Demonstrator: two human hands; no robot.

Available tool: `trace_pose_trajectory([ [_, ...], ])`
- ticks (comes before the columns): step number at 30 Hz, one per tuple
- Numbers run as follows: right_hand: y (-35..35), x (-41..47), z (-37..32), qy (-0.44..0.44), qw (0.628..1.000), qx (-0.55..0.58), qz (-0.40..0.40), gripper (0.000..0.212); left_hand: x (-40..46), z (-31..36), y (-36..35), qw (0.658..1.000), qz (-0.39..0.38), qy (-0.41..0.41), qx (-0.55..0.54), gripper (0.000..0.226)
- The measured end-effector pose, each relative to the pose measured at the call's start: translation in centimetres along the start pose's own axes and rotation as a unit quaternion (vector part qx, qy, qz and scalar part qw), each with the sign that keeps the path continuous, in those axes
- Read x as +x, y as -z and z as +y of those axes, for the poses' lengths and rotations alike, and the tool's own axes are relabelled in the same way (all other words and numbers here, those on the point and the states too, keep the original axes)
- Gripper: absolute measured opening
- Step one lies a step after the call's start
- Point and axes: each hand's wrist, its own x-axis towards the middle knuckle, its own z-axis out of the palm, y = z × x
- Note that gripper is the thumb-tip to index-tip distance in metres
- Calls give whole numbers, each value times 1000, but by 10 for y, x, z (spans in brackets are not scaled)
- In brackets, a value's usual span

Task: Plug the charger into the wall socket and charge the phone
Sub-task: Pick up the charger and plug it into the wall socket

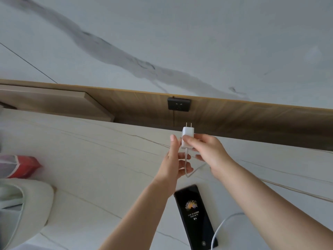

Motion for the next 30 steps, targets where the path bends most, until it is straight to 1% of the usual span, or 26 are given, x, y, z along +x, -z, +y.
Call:
trace_pose_trajectory([
  [3, -5, 18, -4, -23, 998, 53, -2, 32, 8, 0, 9, 1000, -3, -28, 11, 45],
  [6, -9, 41, -12, -20, 994, 105, 12, 26, 19, -4, 18, 995, 41, -29, 83, 22],
  [7, -11, 50, -15, -15, 994, 106, 16, 24, 23, -5, 20, 995, 47, -29, 86, 12],
  [8, -13, 59, -17, -9, 995, 95, 17, 23, 26, -4, 21, 995, 50, -30, 82, 9],
  [11, -22, 79, -20, -2, 998, 64, 19, 19, 39, -3, 23, 996, 51, -36, 64, 10],
  [13, -26, 89, -21, -1, 998, 56, 20, 18, 47, -3, 22, 995, 44, -42, 73, 20],
  [14, -27, 94, -21, -2, 999, 50, 21, 19, 50, -2, 22, 996, 44, -40, 71, 24],
  [16, -29, 104, -22, -4, 999, 38, 27, 31, 55, -1, 22, 997, 42, -25, 54, 26],
  [18, -30, 113, -20, 2, 999, 8, 35, 39, 59, -1, 24, 999, 35, -2, 30, 23],
  [20, -31, 121, -18, 22, 999, -11, 33, 40, 63, 0, 26, 1000, 24, 10, -16, 19],
  [22, -31, 129, -16, 30, 999, -21, 33, 40, 66, 2, 28, 998, 30, 2, -58, 12],
  [24, -30, 136, -13, 21, 999, -29, 39, 40, 70, 5, 31, 997, 63, -8, -52, 5],
  [26, -30, 141, -11, 8, 998, -41, 39, 41, 75, 6, 34, 995, 91, -8, -39, 5],
  [30, -32, 147, -8, -2, 998, -54, 19, 41, 77, 4, 38, 994, 96, 7, -51, 6],
])
